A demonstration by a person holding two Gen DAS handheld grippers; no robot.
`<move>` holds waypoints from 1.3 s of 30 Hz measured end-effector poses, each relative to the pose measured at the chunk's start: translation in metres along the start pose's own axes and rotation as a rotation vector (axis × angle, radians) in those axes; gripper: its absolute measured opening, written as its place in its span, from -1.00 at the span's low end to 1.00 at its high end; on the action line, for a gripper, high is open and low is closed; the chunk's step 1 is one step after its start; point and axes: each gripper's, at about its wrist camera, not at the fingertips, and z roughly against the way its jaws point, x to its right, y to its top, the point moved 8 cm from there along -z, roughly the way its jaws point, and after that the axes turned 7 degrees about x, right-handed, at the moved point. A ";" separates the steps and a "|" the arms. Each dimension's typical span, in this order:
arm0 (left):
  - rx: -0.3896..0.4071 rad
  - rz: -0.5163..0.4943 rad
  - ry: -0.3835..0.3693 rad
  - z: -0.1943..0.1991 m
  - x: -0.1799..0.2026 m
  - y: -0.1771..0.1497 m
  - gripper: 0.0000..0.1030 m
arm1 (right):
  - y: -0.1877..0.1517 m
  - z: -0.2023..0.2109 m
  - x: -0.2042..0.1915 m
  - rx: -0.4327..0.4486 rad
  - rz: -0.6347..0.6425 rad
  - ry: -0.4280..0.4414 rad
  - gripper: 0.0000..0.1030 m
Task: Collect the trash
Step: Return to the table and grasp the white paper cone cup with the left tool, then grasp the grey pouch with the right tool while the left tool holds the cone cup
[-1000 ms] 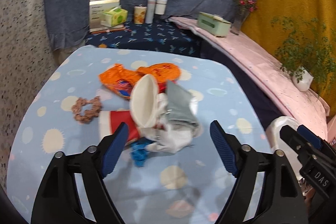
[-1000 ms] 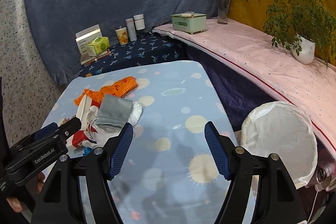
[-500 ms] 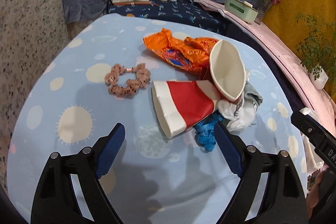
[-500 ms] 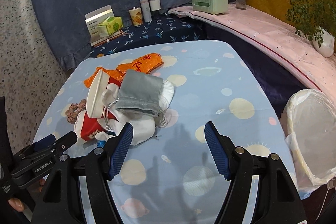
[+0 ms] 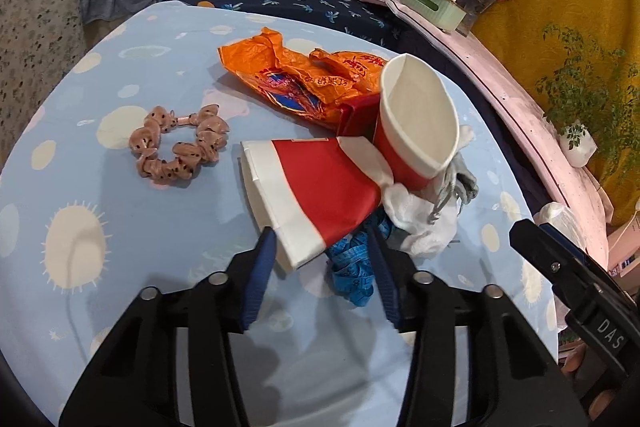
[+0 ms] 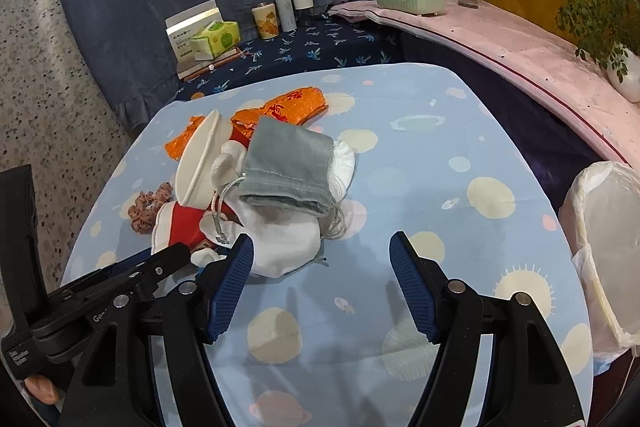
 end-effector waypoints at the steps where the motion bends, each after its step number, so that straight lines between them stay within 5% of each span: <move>1: -0.005 0.006 -0.005 -0.001 0.000 0.000 -0.42 | 0.002 0.000 -0.002 0.000 0.000 0.005 0.32; 2: -0.009 0.013 -0.016 -0.002 0.000 0.001 -0.56 | 0.004 -0.001 -0.005 0.001 0.001 0.012 0.30; 7: -0.016 0.024 -0.036 -0.002 0.001 0.001 -0.57 | 0.019 0.000 -0.020 0.024 0.028 0.026 0.29; 12: -0.013 0.068 -0.029 -0.002 -0.006 0.004 -0.35 | 0.026 -0.002 -0.020 0.035 0.035 0.017 0.29; 19: -0.029 0.137 -0.048 -0.017 -0.006 0.013 -0.37 | 0.019 -0.010 -0.009 0.015 0.025 0.002 0.29; 26: -0.021 0.121 -0.066 -0.016 0.005 0.015 -0.87 | 0.016 -0.021 -0.003 0.001 0.013 -0.003 0.27; 39: 0.020 0.096 -0.057 -0.002 0.006 0.022 -0.95 | 0.006 -0.058 -0.007 -0.050 0.030 0.034 0.08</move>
